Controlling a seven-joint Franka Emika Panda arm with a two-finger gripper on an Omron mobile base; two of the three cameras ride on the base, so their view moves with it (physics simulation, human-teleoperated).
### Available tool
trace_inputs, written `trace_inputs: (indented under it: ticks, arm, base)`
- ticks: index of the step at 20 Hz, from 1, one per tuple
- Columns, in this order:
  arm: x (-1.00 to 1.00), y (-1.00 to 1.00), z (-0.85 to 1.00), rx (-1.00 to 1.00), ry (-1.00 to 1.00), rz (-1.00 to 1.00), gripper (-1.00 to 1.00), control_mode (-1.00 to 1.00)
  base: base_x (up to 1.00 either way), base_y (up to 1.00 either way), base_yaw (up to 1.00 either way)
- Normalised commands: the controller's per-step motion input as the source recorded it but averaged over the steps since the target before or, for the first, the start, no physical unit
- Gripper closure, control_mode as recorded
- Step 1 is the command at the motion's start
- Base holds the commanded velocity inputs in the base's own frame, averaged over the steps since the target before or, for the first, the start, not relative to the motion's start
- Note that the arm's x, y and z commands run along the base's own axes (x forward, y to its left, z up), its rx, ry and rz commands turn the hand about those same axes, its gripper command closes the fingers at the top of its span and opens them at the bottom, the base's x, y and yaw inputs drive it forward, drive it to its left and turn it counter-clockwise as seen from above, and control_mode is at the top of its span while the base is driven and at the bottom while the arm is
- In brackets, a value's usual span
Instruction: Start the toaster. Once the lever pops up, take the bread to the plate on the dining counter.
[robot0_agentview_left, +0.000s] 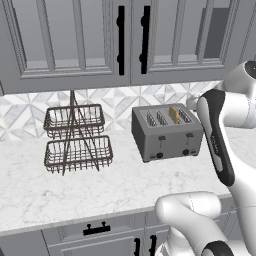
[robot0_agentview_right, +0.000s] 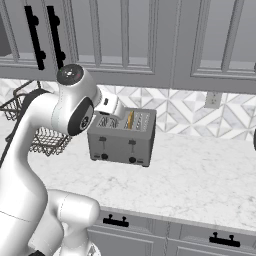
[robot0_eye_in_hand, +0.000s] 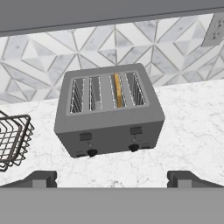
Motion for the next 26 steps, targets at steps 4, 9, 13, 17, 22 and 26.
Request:
trace_inputs:
  ticks: [4, 9, 13, 17, 22, 26]
  arm:
    - [-0.01, -0.16, 0.0, 0.0, -0.11, 0.0, -1.0, -1.0]
    - [0.0, -0.45, -0.15, 0.01, -0.03, 0.0, -1.0, -1.0]
    - [0.0, -0.2, -0.29, 0.03, 0.0, 0.0, -1.0, -1.0]
    - [0.02, 0.0, -0.28, 0.01, 0.0, 0.0, -1.0, -1.0]
    - [0.21, 0.09, -0.24, 0.0, 0.0, 0.0, -1.0, -1.0]
    - [0.47, 0.16, -0.29, 0.02, 0.0, 0.01, -1.0, -1.0]
  base:
    - [0.0, 0.0, 0.0]
    - [0.0, 0.0, 0.0]
    - [0.0, 0.0, 0.0]
    - [0.0, 0.0, 0.0]
    - [0.0, 0.0, 0.0]
    - [0.0, 0.0, 0.0]
